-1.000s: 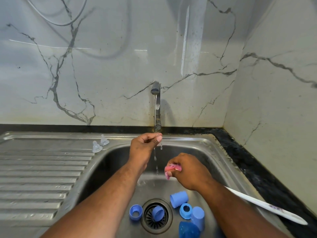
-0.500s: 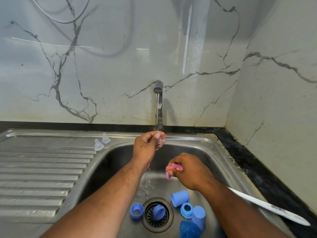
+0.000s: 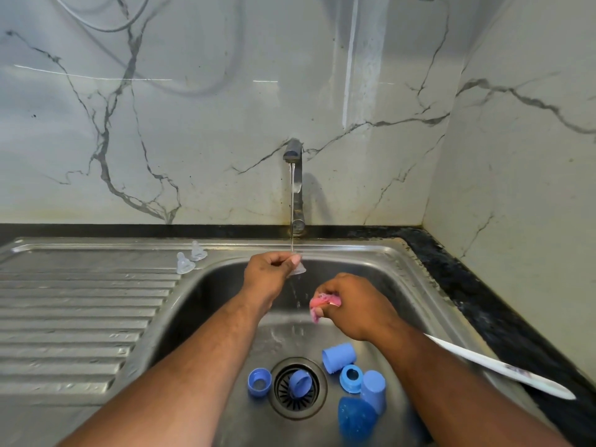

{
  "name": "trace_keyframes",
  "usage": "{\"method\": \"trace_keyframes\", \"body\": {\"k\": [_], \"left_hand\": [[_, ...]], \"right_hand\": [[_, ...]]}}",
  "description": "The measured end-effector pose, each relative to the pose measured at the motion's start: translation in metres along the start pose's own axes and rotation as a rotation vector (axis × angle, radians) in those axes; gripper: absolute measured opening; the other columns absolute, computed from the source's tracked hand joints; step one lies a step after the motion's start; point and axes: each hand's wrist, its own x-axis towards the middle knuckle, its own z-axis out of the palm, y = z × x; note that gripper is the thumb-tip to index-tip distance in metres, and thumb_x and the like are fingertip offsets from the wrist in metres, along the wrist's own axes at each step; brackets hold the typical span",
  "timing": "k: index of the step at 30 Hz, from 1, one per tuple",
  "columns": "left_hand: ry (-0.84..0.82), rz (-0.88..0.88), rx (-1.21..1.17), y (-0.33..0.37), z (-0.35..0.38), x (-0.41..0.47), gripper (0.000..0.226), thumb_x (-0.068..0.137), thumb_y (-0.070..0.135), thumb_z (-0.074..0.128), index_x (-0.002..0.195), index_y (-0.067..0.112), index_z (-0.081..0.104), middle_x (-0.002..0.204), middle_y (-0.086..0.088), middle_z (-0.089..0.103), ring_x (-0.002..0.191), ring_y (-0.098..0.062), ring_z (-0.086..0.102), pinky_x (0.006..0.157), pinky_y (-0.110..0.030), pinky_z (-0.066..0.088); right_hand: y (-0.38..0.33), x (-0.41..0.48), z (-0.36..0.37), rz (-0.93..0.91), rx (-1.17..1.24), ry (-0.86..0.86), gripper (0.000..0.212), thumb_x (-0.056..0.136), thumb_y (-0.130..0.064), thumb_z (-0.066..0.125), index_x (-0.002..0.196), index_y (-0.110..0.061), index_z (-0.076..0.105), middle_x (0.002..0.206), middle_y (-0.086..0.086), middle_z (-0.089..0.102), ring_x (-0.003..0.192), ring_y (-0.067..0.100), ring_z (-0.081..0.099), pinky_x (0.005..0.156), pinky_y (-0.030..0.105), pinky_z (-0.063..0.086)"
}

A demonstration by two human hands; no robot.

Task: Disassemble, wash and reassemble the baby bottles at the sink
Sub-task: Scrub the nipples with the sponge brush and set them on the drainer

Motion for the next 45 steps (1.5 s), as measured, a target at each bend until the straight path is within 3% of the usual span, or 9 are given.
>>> {"method": "trace_keyframes", "body": {"k": [5, 8, 13, 19, 27, 31, 36, 38, 45], "left_hand": [[0.035, -0.023, 0.058, 0.003, -0.008, -0.001, 0.018, 0.101, 0.016, 0.061, 0.101, 0.012, 0.078, 0.093, -0.005, 0.079, 0.088, -0.020, 0.075, 0.077, -0.029, 0.057], [0.061, 0.017, 0.140, 0.010, -0.011, -0.006, 0.007, 0.090, 0.025, 0.077, 0.091, 0.018, 0.079, 0.084, 0.001, 0.078, 0.086, -0.018, 0.075, 0.079, -0.032, 0.059], [0.094, 0.046, 0.306, 0.023, -0.021, -0.027, 0.023, 0.074, 0.028, 0.091, 0.080, 0.015, 0.072, 0.078, 0.002, 0.075, 0.078, -0.015, 0.072, 0.072, -0.031, 0.059], [-0.027, 0.059, 0.558, 0.027, -0.062, -0.046, 0.009, 0.092, 0.012, 0.072, 0.090, 0.018, 0.079, 0.090, 0.004, 0.077, 0.089, -0.009, 0.071, 0.092, -0.029, 0.056], [0.379, 0.141, 0.485, 0.055, -0.165, -0.046, 0.010, 0.085, 0.017, 0.082, 0.095, 0.019, 0.079, 0.086, 0.006, 0.073, 0.075, 0.000, 0.064, 0.066, -0.001, 0.040], [0.460, 0.098, 0.480, 0.040, -0.198, -0.042, 0.023, 0.089, 0.017, 0.077, 0.111, 0.014, 0.076, 0.106, -0.002, 0.076, 0.096, -0.012, 0.068, 0.089, -0.019, 0.046], [0.512, 0.078, 0.560, 0.024, -0.210, -0.027, 0.019, 0.088, 0.027, 0.079, 0.107, 0.024, 0.077, 0.105, 0.002, 0.077, 0.101, -0.018, 0.071, 0.099, -0.037, 0.053], [0.544, 0.060, 0.658, 0.022, -0.210, -0.024, 0.017, 0.088, 0.033, 0.078, 0.104, 0.029, 0.077, 0.106, 0.005, 0.077, 0.103, -0.020, 0.069, 0.102, -0.047, 0.048], [0.497, -0.066, 0.811, 0.017, -0.209, -0.025, 0.020, 0.090, 0.030, 0.076, 0.110, 0.029, 0.073, 0.113, 0.003, 0.074, 0.114, -0.025, 0.060, 0.107, -0.049, 0.027]], "right_hand": [[-0.002, 0.000, 0.002, 0.007, 0.015, 0.005, 0.011, 0.081, -0.041, 0.079, 0.091, -0.040, 0.077, 0.093, -0.019, 0.058, 0.087, 0.005, 0.059, 0.080, 0.034, 0.054], [-0.005, -0.002, 0.001, 0.002, 0.007, 0.005, 0.012, 0.082, -0.041, 0.078, 0.093, -0.040, 0.076, 0.096, -0.017, 0.058, 0.088, 0.006, 0.059, 0.079, 0.033, 0.054], [-0.022, -0.009, -0.007, -0.118, -0.043, 0.072, 0.014, 0.092, -0.041, 0.068, 0.104, -0.039, 0.073, 0.103, -0.015, 0.057, 0.099, 0.007, 0.052, 0.083, 0.034, 0.051], [-0.040, -0.022, -0.005, -0.210, -0.085, 0.007, 0.012, 0.092, -0.040, 0.067, 0.102, -0.039, 0.073, 0.104, -0.017, 0.056, 0.105, 0.007, 0.049, 0.085, 0.034, 0.051], [-0.041, -0.023, -0.006, -0.200, -0.035, -0.003, 0.005, 0.088, -0.042, 0.070, 0.087, -0.040, 0.075, 0.095, -0.018, 0.057, 0.096, 0.002, 0.051, 0.084, 0.032, 0.051], [-0.039, -0.020, -0.003, -0.206, -0.053, -0.017, 0.004, 0.088, -0.042, 0.070, 0.088, -0.042, 0.074, 0.095, -0.018, 0.057, 0.093, 0.001, 0.052, 0.082, 0.032, 0.051], [-0.036, -0.015, 0.001, -0.190, -0.052, -0.034, 0.004, 0.086, -0.043, 0.073, 0.090, -0.044, 0.075, 0.094, -0.019, 0.058, 0.091, 0.000, 0.053, 0.080, 0.029, 0.051], [-0.034, -0.014, 0.002, -0.190, -0.054, -0.038, 0.006, 0.085, -0.044, 0.074, 0.091, -0.044, 0.075, 0.094, -0.019, 0.058, 0.091, 0.001, 0.054, 0.081, 0.031, 0.052], [-0.034, -0.015, 0.002, -0.183, -0.039, -0.041, 0.009, 0.085, -0.042, 0.077, 0.093, -0.043, 0.076, 0.094, -0.018, 0.059, 0.089, 0.002, 0.057, 0.081, 0.034, 0.053]]}}
